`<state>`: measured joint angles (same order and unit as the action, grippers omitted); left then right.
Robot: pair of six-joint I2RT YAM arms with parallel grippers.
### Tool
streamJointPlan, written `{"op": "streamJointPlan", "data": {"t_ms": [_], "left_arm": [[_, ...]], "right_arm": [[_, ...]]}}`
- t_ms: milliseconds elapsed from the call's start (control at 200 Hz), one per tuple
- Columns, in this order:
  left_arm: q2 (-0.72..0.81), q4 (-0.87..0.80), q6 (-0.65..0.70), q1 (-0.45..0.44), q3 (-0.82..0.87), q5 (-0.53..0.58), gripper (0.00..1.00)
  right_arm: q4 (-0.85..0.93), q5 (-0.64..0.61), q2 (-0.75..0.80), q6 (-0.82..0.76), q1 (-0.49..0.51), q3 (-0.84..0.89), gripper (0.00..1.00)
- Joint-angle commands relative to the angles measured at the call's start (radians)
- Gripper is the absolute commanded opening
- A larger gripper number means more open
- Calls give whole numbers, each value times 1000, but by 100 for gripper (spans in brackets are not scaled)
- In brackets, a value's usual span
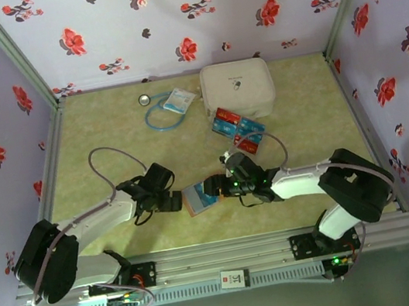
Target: Put the credit cards into the card holder
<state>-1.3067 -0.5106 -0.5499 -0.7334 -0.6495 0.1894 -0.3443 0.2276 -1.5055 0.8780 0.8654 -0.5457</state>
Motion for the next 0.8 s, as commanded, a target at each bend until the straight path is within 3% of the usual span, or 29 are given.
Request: {"op": "streamJointPlan", "data": {"t_ms": [0, 120, 230, 305, 495, 795], "left_arm": [[17, -23, -25, 7, 18, -21, 100], [11, -22, -28, 8, 19, -29, 100], [2, -20, -32, 5, 18, -31, 100], [-7, -19, -36, 2, 18, -32, 100], [-37, -16, -37, -6, 14, -30, 100], [-86, -16, -16, -5, -13, -23, 100]], "right_arm": [[124, -68, 39, -62, 8, -39, 58], [267, -112, 34, -117, 9, -102, 40], [362, -143, 1, -159, 8, -155, 17], [390, -148, -29, -181, 8, -183, 7], [421, -145, -102, -209, 10, -242, 0], [439, -139, -167, -222, 20, -292, 0]]}}
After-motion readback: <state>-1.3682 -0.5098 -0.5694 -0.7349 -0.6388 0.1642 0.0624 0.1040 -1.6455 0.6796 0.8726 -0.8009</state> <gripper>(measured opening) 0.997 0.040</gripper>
